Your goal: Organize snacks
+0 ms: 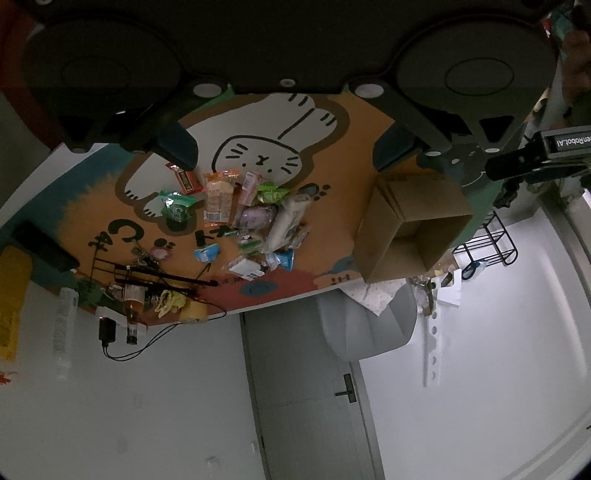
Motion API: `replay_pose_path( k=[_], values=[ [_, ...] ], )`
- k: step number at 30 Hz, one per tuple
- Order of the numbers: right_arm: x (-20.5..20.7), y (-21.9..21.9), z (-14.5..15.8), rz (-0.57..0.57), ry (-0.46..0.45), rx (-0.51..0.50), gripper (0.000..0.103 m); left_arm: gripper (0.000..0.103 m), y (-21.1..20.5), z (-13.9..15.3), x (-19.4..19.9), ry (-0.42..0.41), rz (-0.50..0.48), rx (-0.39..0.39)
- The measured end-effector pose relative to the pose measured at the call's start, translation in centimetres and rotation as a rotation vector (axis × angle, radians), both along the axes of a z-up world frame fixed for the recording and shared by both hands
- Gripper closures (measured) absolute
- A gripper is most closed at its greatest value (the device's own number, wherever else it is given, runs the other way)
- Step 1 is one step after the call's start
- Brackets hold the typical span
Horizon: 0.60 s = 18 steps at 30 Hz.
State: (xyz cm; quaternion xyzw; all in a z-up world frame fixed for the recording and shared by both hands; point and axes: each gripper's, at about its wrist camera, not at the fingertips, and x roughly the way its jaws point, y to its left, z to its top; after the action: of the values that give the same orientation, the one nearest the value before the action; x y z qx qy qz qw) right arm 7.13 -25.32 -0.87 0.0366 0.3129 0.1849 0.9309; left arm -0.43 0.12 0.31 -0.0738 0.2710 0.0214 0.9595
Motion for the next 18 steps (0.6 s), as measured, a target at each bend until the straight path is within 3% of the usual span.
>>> replay_pose_path(
  k=[18],
  values=[
    [-0.18,-0.46,0.39,-0.014,-0.016,0.002,0.000,0.000,-0.41,0.12,0.10,-0.004,-0.010,0.006]
  ],
)
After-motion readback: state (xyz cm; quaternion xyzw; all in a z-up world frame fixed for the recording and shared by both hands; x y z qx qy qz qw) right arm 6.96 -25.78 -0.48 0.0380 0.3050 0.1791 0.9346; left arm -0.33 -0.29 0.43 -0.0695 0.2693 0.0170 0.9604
